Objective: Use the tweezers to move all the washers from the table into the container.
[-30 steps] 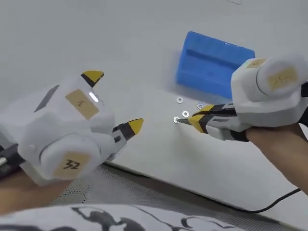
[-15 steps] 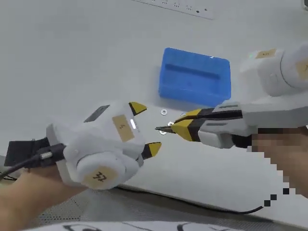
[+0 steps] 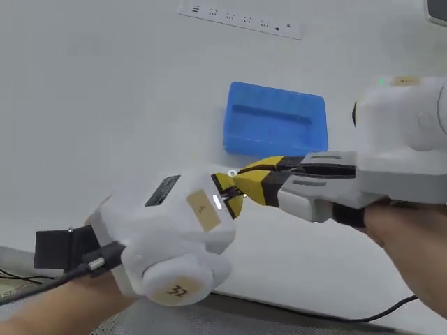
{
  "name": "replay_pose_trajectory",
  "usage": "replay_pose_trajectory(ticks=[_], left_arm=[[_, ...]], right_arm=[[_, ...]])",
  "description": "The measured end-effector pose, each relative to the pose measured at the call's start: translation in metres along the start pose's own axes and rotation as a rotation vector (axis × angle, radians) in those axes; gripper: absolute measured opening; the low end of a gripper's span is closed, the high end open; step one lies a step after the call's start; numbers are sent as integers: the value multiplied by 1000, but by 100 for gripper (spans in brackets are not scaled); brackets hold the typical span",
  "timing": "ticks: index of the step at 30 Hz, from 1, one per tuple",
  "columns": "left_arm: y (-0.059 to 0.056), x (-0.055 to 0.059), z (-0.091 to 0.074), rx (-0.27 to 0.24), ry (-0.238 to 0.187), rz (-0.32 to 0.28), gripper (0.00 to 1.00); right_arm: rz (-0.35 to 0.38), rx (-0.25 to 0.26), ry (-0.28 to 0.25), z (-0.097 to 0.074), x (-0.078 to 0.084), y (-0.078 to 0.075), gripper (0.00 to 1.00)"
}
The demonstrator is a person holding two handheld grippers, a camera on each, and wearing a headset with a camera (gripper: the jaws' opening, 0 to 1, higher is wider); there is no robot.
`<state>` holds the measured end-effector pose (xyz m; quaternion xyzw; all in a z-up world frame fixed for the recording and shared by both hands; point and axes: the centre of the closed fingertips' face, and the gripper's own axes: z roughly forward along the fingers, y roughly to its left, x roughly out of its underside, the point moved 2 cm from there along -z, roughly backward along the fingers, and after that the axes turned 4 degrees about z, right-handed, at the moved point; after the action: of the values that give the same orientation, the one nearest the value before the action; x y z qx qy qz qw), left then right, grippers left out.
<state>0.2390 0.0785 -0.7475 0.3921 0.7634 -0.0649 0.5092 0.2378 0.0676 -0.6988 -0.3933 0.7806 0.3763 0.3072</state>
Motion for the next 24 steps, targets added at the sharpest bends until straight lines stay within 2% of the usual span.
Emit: replay_pose_trajectory(ticks=[2, 5, 8, 10, 13, 15, 17, 18, 22, 24], left_arm=[[3, -3, 0, -10, -13, -49, 1], [9, -10, -2, -52, -28, -49, 0], [13, -15, -3, -84, -50, -85, 0], [20, -19, -3, -135, -62, -41, 0], [19, -18, -2, -121, -59, -54, 0], [20, -19, -2, -130, -69, -89, 0], [22, -24, -5, -138, -98, -171, 0], [23, -26, -5, -139, -106, -201, 0], [23, -27, -4, -157, -105, -173, 0], [22, -24, -2, -156, -97, -147, 1]], right_arm=[[-14, 12, -46, -1, -6, 0, 2], [-26, 26, -108, -4, -14, 1, 3], [-31, 29, -119, -3, -16, 1, 5], [-33, 24, -118, -2, -15, 2, 9], [-40, 39, -127, -1, -16, 1, 6], [-28, 45, -135, -2, -17, -1, 4], [-21, 39, -146, -3, -18, -1, 4], [-12, 35, -169, -3, -21, -1, 4], [6, 30, -174, -3, -24, -4, 3], [15, 29, -159, 0, -24, -8, 3]])
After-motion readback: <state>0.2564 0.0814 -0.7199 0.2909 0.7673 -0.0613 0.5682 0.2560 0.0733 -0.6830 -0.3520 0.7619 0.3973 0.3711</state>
